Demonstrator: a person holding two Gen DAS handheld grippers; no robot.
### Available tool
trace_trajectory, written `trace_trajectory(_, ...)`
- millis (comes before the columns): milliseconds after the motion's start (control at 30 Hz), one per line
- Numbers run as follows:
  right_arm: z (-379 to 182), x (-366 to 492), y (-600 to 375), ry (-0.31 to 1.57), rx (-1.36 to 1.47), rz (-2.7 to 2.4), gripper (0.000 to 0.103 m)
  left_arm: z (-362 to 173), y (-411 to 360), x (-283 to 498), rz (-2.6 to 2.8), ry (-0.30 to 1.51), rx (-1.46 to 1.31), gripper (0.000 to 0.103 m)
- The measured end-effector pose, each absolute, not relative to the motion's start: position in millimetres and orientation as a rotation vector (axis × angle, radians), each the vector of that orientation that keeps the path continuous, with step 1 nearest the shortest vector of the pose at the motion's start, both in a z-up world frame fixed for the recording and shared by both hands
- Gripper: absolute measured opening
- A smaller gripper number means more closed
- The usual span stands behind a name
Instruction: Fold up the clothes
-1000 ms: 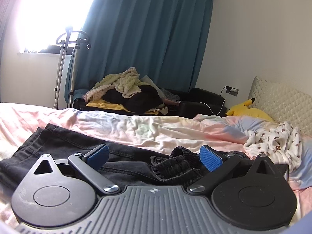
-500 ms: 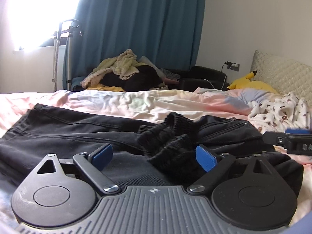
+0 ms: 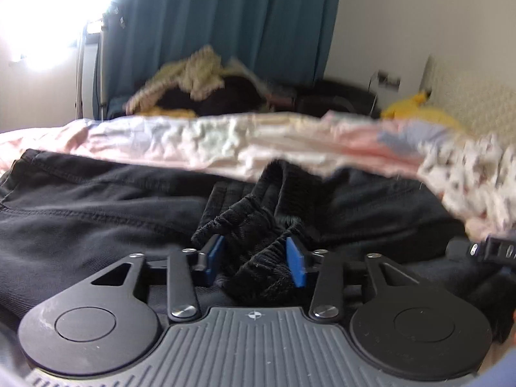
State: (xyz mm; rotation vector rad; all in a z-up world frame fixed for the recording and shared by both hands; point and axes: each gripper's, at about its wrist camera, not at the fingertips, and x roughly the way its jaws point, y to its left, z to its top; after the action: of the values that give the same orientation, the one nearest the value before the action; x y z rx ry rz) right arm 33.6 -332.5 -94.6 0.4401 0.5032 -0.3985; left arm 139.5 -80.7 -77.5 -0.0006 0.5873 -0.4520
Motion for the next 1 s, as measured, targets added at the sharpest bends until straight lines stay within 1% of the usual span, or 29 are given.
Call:
trace_trajectory(67, -93, 28, -333, 0.477, 0.463, -0.410, 0.089, -77, -74, 143, -0.447, 0.635, -0.049, 0.034)
trace_trajectory(167, -90, 12, -346, 0.414, 0.568, -0.473, 0.092, -88, -68, 144, -0.456, 0.640, -0.064, 0.035)
trace_trajectory(267, -101, 5, -363, 0.435, 0.693, -0.501, 0.094, -97, -64, 144, -0.463, 0.645, -0.076, 0.035)
trace_trajectory(367, -123, 8, -376, 0.481, 0.816, -0.508, 0.096, -96, -63, 145, -0.469, 0.649, -0.083, 0.035)
trace_trajectory(433, -128, 10, -380, 0.458, 0.874, -0.481, 0.098, -96, -63, 146, -0.472, 0.649, -0.083, 0.035)
trace_trajectory(600, -107, 14, -365, 0.328, 0.909, -0.216, 0.099, -96, -63, 144, -0.476, 0.636, -0.069, 0.035)
trace_trajectory(733, -97, 10, -362, 0.219, 0.936, -0.095, 0.103, -97, -64, 143, -0.475, 0.624, -0.054, 0.037)
trace_trajectory(767, -100, 12, -364, 0.244, 0.939, -0.126, 0.103, -97, -64, 143, -0.477, 0.623, -0.054, 0.037)
trace_trajectory(833, -113, 20, -368, 0.366, 0.932, -0.245, 0.103, -97, -65, 142, -0.479, 0.618, -0.051, 0.037)
trace_trajectory(900, -131, 25, -375, 0.447, 0.977, -0.332, 0.102, -97, -65, 142, -0.480, 0.611, -0.050, 0.037)
trace_trajectory(933, -135, 26, -377, 0.460, 1.000, -0.347, 0.103, -98, -65, 141, -0.481, 0.606, -0.051, 0.037)
trace_trajectory(1000, -131, 29, -375, 0.429, 1.014, -0.314, 0.103, -98, -64, 141, -0.480, 0.603, -0.054, 0.037)
